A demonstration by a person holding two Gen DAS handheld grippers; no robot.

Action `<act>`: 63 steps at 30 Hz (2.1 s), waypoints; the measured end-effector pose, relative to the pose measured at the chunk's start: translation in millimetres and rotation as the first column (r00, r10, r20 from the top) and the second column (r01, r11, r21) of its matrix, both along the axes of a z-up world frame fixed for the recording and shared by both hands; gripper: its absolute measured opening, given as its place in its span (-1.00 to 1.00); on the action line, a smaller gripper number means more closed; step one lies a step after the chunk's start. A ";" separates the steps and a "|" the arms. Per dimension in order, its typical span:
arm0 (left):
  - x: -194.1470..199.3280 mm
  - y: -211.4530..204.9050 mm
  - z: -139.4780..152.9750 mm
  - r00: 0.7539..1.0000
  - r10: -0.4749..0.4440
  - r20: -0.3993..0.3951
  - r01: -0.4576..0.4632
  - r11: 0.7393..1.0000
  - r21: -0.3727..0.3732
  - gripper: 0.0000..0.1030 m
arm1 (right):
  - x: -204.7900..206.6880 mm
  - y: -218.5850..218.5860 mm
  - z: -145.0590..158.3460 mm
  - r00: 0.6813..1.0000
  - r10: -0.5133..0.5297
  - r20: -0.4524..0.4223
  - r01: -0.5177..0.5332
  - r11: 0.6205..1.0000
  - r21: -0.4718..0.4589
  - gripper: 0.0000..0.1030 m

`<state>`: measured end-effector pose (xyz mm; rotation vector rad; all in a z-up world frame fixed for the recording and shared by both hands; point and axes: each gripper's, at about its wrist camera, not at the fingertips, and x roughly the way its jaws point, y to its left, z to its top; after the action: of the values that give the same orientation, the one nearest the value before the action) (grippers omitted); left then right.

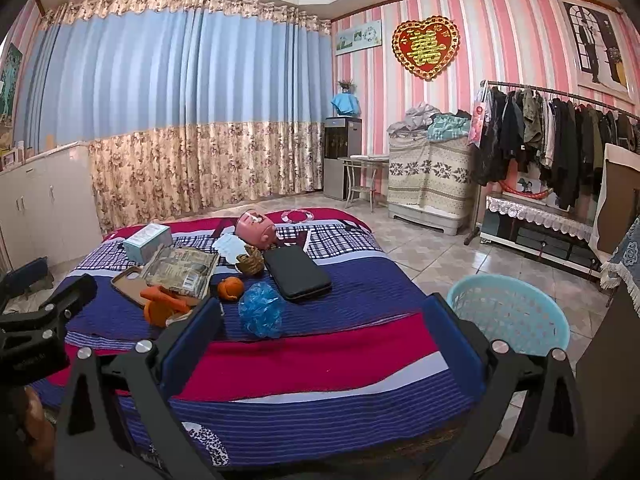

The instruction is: Collect trash

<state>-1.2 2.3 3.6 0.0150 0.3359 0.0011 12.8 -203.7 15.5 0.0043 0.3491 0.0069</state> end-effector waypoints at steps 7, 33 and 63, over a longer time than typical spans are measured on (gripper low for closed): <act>-0.8 0.8 0.4 1.000 0.003 0.003 -0.003 1.000 -0.005 0.90 | 0.2 -1.6 -1.2 1.000 -0.001 0.003 0.001 1.000 0.004 0.92; 0.1 4.0 -0.6 1.000 0.004 -0.007 -0.004 1.000 -0.013 0.90 | -1.0 -4.5 -1.8 1.000 -0.001 0.003 0.001 1.000 0.005 0.92; 0.7 5.7 -3.9 1.000 0.000 -0.012 -0.001 1.000 -0.015 0.90 | 0.2 -2.2 -2.4 1.000 0.004 0.003 -0.004 1.000 0.002 0.92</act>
<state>-0.5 8.0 -0.4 -0.0002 0.3479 -0.0010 13.0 -205.9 13.1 0.0059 0.3464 0.0112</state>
